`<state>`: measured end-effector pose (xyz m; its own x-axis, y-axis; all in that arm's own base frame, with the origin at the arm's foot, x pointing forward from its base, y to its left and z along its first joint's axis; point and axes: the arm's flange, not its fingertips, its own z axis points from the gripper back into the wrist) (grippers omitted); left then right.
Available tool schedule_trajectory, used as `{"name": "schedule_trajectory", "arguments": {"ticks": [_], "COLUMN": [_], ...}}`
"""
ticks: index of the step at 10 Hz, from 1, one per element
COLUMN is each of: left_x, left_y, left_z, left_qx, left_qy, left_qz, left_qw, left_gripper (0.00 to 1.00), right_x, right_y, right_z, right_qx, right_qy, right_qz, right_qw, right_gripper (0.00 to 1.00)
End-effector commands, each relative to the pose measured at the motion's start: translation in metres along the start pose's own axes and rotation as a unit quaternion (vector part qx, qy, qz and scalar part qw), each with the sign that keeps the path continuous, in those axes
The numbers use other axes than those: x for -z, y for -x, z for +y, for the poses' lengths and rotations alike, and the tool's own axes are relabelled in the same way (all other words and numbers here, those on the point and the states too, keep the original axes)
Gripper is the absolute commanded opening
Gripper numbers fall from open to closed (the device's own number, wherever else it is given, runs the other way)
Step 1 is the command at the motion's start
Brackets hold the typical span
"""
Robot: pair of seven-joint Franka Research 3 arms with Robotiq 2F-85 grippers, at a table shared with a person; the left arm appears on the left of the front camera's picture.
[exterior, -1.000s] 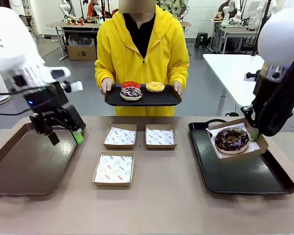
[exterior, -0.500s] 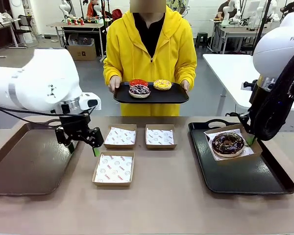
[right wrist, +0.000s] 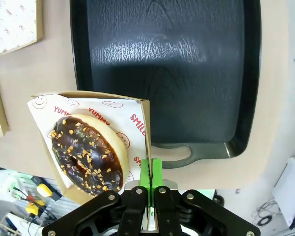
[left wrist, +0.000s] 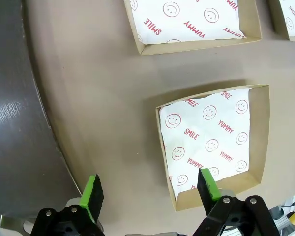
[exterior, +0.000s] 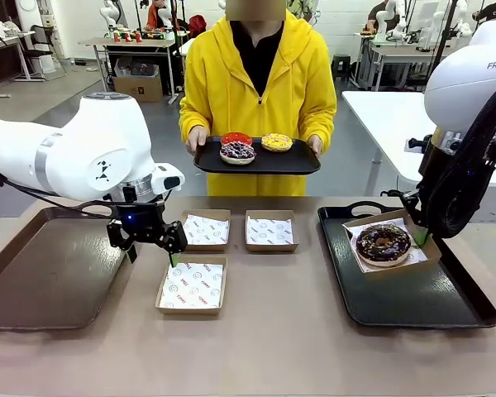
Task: Individually package the donuts and arrange them on the tray.
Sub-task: Place the picked Paper togo box on the Handle tray while simultaneously picking up another Paper togo box from the table with the other hand.
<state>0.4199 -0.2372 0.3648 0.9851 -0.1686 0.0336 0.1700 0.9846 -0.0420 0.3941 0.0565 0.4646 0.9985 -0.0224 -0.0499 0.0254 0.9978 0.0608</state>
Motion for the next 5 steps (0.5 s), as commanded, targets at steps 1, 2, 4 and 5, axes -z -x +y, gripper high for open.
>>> {"name": "schedule_trajectory", "arguments": {"ticks": [1, 2, 4, 5], "left_x": [-0.0026, -0.0026, -0.0026, -0.0026], "left_y": [0.0003, 0.0003, 0.0003, 0.0003], "left_z": [0.0048, 0.0048, 0.0048, 0.0048], "left_qx": [0.004, 0.004, 0.004, 0.004], "left_qy": [0.002, 0.002, 0.002, 0.002], "left_qz": [0.003, 0.003, 0.003, 0.003], "left_qw": [1.000, 1.000, 1.000, 1.000], "left_gripper": [1.00, 1.00, 1.00, 1.00], "right_x": [-0.0014, -0.0014, -0.0014, -0.0014], "right_y": [0.0011, 0.0011, 0.0011, 0.0011], "right_z": [-0.0015, -0.0015, -0.0015, -0.0015], "right_qx": [0.002, 0.002, 0.002, 0.002], "right_qy": [0.005, 0.005, 0.005, 0.005], "right_qz": [0.000, 0.000, 0.000, 0.000], "right_qw": [1.000, 1.000, 1.000, 1.000], "right_gripper": [0.01, 0.01, 0.01, 0.01]}}
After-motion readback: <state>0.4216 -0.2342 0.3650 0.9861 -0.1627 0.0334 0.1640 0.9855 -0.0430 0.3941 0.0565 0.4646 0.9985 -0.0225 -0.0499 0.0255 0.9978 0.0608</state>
